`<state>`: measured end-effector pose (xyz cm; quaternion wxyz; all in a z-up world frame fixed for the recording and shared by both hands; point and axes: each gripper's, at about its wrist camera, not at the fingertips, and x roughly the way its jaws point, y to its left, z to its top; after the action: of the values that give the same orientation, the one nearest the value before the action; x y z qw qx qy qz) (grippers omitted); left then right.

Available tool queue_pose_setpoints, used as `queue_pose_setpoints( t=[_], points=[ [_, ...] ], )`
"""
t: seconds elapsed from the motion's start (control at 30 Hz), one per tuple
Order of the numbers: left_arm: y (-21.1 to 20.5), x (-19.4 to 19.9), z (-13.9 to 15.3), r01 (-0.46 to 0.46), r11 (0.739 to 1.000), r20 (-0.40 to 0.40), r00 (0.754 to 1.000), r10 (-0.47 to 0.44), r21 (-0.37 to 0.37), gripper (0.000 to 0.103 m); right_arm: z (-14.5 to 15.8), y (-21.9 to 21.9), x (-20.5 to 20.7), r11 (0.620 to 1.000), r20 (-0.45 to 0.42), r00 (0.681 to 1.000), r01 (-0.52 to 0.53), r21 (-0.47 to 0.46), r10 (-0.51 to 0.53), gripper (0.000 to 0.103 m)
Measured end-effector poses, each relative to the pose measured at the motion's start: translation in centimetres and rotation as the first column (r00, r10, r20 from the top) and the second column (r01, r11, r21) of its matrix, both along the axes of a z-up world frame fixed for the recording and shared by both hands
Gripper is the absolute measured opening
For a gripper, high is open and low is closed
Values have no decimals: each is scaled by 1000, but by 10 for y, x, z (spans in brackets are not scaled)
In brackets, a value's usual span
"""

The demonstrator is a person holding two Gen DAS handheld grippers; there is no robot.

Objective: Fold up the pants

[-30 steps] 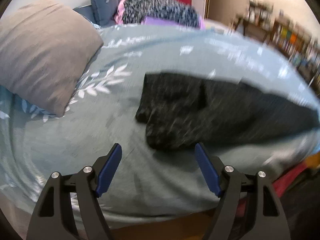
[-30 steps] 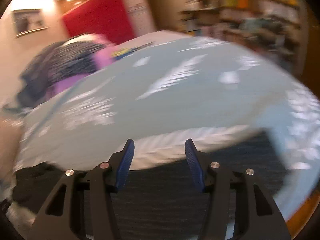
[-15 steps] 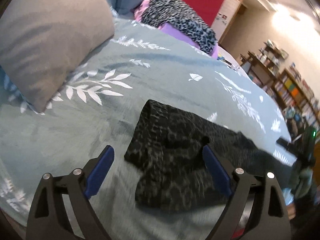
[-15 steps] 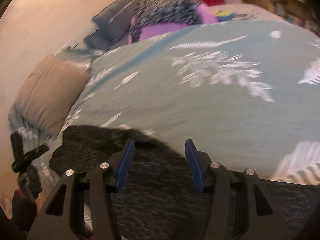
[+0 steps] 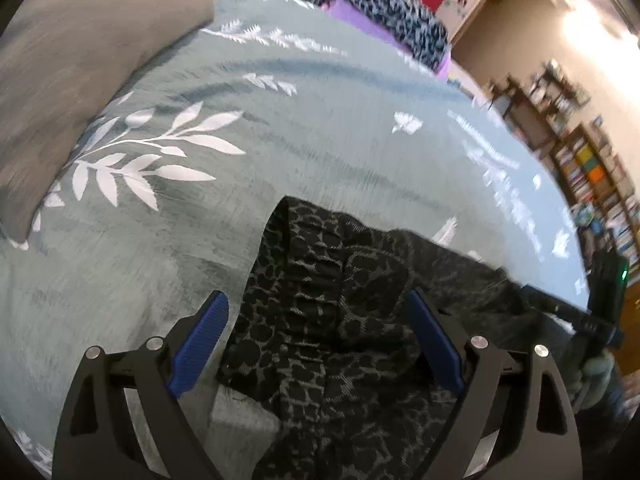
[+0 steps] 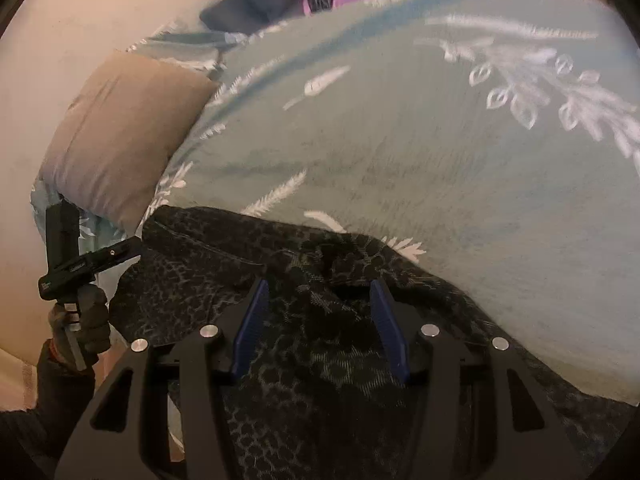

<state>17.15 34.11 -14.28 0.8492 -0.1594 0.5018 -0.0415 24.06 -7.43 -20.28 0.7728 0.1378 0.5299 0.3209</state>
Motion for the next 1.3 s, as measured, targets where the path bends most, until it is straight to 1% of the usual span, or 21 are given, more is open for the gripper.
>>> queue_pose_setpoints(
  t=[0.03,0.1,0.17,0.2,0.27,0.3,0.37,0.4,0.43,0.57,0.67,0.73,0.83,0.87,0.97,1.03,1.1,1.17,1.23,1.27,1.3],
  points=[
    [-2,2,-2,10,1000,-8,1000,-10,1,89,-6,3,3,1000,-32,999,-10,18,11,54],
    [-6,6,-7,29,1000,-28,999,-29,9,89,-13,10,2,999,-55,998,-37,19,38,54],
    [-10,9,-8,53,998,-35,998,-53,13,81,-16,17,0,997,-58,995,-77,10,77,54],
    [-11,10,-9,59,998,-40,998,-58,26,70,-17,21,-1,996,-54,995,-87,-3,87,54],
    [-12,16,-10,59,997,-50,997,-56,53,55,-20,26,3,996,-50,995,-90,-13,89,54],
    [-13,19,-9,41,997,-53,998,-37,71,42,-22,28,7,997,-50,996,-80,-12,80,54],
    [-12,23,-8,22,997,-61,998,-17,78,34,-22,29,12,997,-47,996,-73,0,73,34],
    [-11,24,-3,15,997,-52,999,-12,71,32,-21,31,15,997,-33,997,-73,-11,72,19],
    [-11,24,1,17,997,-43,999,-14,70,32,-19,31,17,998,-19,998,-65,-20,64,14],
    [-15,24,27,16,996,43,999,-20,92,32,-3,19,22,999,40,999,-13,39,11,12],
    [-18,31,38,14,994,104,994,-26,110,32,-1,12,28,998,43,999,25,55,-27,12],
    [-20,39,32,14,991,98,995,-27,131,32,-8,15,31,999,51,998,36,22,-37,12],
    [-23,53,11,15,984,68,997,-28,178,32,-21,17,37,998,47,997,59,-1,-59,12],
    [-22,58,0,9,982,40,999,-17,189,33,-26,17,39,998,31,997,69,0,-69,12],
    [-14,58,-16,-11,984,7,1000,10,176,44,-31,18,41,997,17,997,75,-3,-75,12],
    [-7,52,-13,-41,982,36,999,35,185,62,-28,19,39,998,24,998,63,-11,-63,16],
    [-3,43,-6,-69,975,63,996,56,212,70,-21,17,36,998,34,998,61,-15,-61,18],
    [-1,34,1,-80,970,81,995,63,229,70,-14,17,32,998,49,997,66,-21,-65,26],
    [-4,22,12,-100,958,106,992,74,269,70,-4,9,24,995,88,992,97,-34,-94,49],
    [-7,16,18,-110,950,123,989,77,293,70,1,4,19,993,108,988,114,-34,-110,53],
    [-11,8,27,-121,940,148,986,77,320,70,6,-4,14,990,127,983,137,-37,-131,54]
  ],
)
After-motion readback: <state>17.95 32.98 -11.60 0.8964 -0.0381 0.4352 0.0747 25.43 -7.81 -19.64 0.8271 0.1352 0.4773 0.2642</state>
